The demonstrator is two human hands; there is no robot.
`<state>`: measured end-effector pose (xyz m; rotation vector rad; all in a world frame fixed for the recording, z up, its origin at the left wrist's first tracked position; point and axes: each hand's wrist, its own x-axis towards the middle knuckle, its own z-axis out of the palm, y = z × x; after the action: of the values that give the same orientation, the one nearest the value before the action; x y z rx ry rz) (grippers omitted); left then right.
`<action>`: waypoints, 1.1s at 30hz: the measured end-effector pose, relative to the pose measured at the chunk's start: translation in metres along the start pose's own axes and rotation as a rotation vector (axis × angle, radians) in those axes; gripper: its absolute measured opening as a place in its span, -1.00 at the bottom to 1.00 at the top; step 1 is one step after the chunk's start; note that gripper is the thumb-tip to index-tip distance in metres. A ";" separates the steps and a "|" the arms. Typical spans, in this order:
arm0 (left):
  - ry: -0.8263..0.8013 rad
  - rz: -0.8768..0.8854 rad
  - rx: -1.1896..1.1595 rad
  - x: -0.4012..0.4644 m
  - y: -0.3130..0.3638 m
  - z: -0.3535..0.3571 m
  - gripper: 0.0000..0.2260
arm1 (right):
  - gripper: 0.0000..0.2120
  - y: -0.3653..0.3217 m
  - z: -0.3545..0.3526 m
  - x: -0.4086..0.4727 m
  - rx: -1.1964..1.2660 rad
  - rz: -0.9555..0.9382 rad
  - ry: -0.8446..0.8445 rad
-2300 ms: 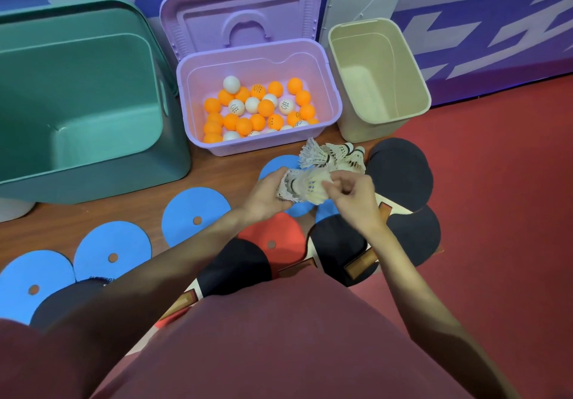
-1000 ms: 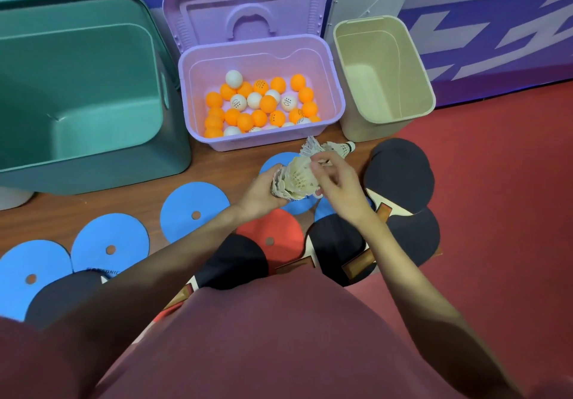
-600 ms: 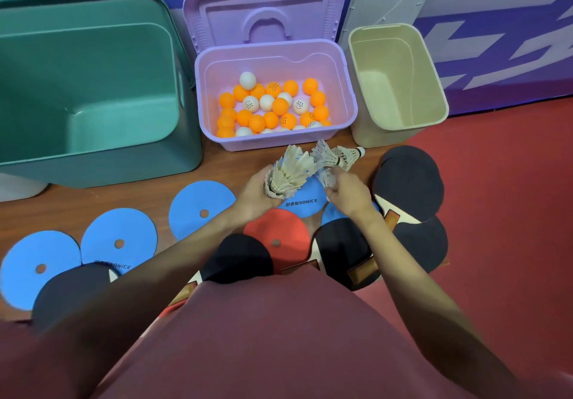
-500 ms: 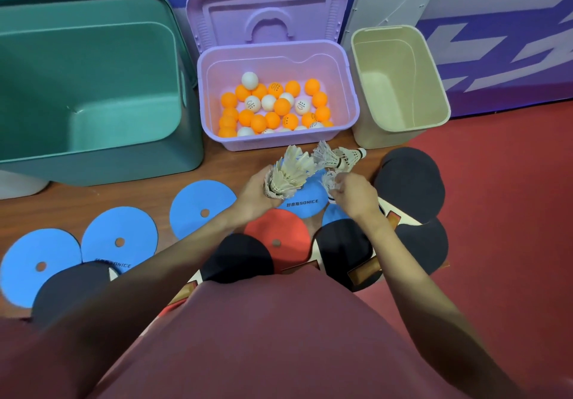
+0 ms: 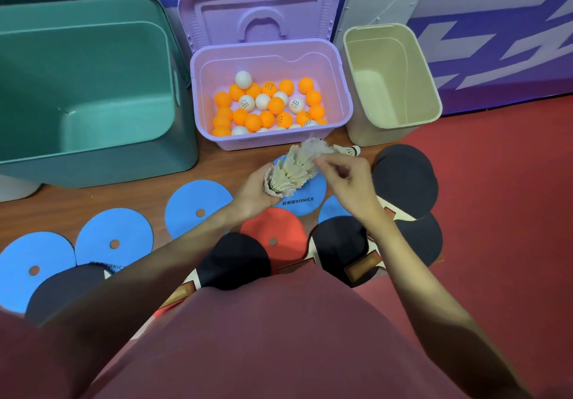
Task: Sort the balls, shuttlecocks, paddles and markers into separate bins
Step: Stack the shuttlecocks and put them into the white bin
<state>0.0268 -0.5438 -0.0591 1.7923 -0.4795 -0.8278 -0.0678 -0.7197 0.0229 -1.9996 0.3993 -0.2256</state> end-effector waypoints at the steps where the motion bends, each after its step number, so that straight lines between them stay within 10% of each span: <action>1: -0.010 0.007 -0.006 0.000 0.002 0.000 -0.57 | -0.78 0.002 0.003 0.000 0.002 0.008 -0.066; 9: -0.004 -0.005 -0.141 -0.009 -0.003 -0.007 -0.50 | -0.80 0.012 -0.004 0.008 0.118 0.023 0.129; 16: 0.008 0.018 -0.159 -0.016 0.002 -0.013 -0.57 | -0.56 0.083 -0.010 0.043 -0.529 0.385 -0.020; 22: 0.029 0.038 -0.175 -0.017 0.002 -0.018 -0.59 | -0.77 0.091 -0.001 0.052 -0.786 0.385 -0.038; 33: 0.038 0.027 -0.148 -0.021 -0.002 -0.020 -0.58 | -0.81 0.096 -0.022 0.027 -0.480 0.431 0.094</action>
<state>0.0268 -0.5161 -0.0498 1.6587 -0.4060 -0.7888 -0.0671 -0.7866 -0.0536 -2.3079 1.0057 0.0561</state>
